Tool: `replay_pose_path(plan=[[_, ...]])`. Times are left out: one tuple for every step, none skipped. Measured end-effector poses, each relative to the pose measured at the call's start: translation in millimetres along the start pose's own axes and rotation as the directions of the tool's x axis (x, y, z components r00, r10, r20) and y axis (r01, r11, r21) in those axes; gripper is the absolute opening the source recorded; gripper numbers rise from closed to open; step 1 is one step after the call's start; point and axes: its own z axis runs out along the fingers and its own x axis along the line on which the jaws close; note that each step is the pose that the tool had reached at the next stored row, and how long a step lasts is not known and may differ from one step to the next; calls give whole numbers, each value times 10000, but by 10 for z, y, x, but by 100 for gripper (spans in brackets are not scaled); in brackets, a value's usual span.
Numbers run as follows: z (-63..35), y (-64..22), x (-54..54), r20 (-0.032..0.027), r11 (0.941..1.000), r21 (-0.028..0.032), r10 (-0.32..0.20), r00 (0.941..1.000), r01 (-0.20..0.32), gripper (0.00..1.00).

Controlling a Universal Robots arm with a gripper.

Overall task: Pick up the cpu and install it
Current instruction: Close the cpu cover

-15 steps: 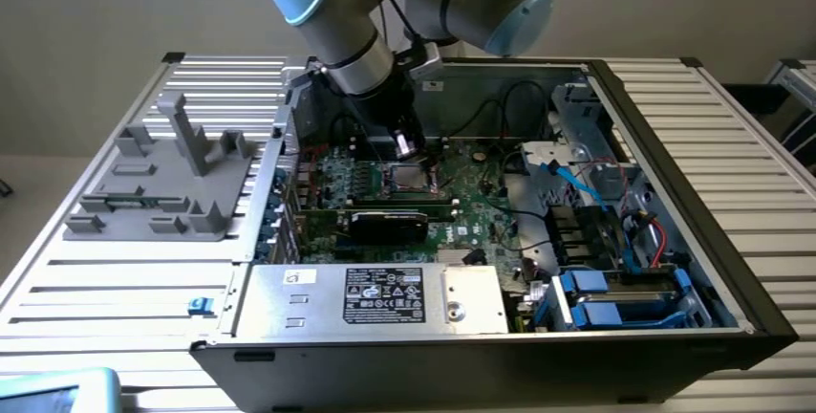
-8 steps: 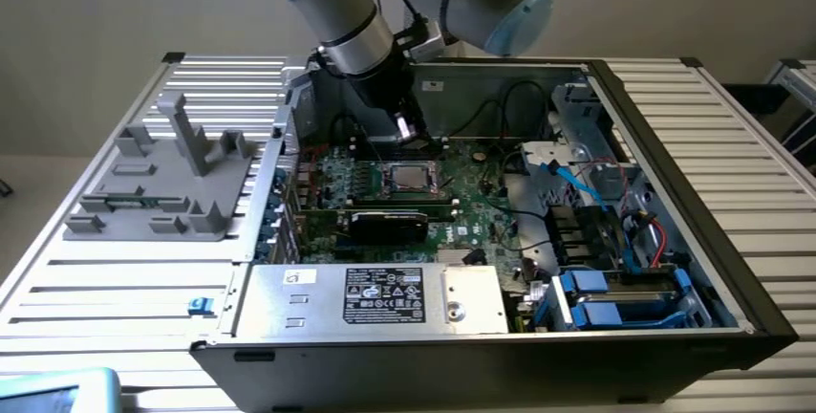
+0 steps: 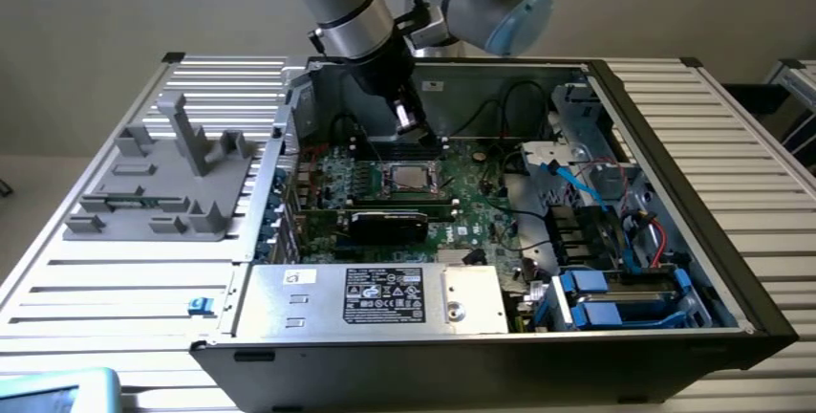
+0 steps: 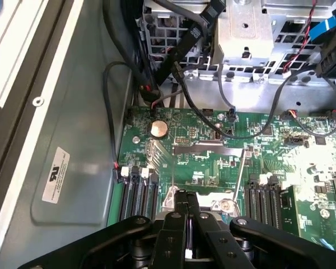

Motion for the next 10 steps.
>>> replay_pose_path(plan=[[-7,4,-5,-5,9999,102,4,10000,-4,11],[-12,6,-8,-10,9998,210,9,10000,-8,11],[-19,9,-11,-14,9995,329,13,10000,-13,11],[-26,12,-14,-20,9990,442,18,10000,-17,11],[-34,16,-17,-24,9985,540,22,10000,-21,11],[-44,23,-20,-27,9980,636,26,10000,-25,11],[-59,36,-23,-32,9975,711,31,10000,-29,11],[-81,55,-25,-33,9970,770,34,10000,-31,11],[-112,83,-27,-35,9967,815,35,10000,-32,11],[-140,108,-29,-38,9963,855,38,10000,-35,11]])
